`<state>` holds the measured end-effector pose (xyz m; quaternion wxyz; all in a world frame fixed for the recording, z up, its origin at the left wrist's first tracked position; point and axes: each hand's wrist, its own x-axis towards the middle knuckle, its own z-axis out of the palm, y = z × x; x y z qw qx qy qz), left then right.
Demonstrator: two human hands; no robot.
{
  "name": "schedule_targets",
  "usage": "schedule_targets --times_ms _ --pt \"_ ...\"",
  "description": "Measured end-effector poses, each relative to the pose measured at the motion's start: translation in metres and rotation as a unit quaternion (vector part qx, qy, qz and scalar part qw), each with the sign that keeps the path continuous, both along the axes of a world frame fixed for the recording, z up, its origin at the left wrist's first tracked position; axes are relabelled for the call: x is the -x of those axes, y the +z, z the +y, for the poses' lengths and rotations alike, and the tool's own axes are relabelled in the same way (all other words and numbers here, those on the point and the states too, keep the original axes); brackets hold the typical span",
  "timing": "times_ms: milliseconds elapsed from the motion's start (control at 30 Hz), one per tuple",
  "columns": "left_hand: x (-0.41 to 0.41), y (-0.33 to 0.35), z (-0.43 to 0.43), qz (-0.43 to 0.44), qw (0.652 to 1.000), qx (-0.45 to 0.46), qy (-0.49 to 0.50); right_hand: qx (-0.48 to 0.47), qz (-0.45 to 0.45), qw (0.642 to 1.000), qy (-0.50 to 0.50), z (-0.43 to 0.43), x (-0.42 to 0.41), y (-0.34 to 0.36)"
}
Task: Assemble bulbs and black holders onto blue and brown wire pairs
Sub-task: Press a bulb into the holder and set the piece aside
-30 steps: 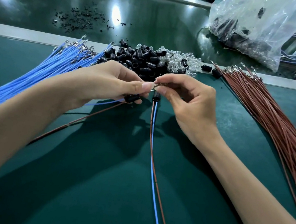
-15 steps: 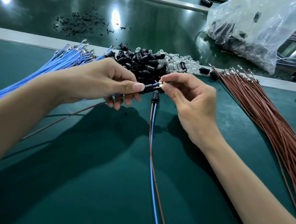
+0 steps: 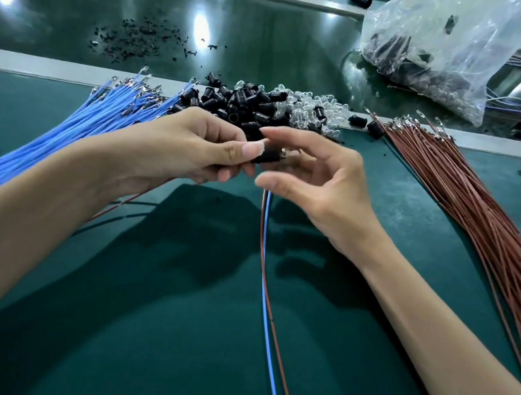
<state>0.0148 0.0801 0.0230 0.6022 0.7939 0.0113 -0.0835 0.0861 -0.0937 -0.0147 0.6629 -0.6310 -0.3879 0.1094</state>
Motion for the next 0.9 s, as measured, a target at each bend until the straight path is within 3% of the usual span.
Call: schedule_targets --times_ms 100,467,900 --pt "0.0008 0.0015 -0.0039 0.02 0.999 -0.017 -0.019 0.033 -0.041 0.999 0.0 0.0039 0.0029 -0.0033" --pt "-0.0008 -0.0023 -0.004 0.057 0.998 0.018 -0.002 0.059 -0.021 0.998 -0.004 0.0013 0.0038 -0.0007" --pt "-0.0025 0.0025 -0.003 0.09 0.995 -0.039 0.002 0.065 0.009 0.998 0.008 -0.0044 0.0035 0.0035"
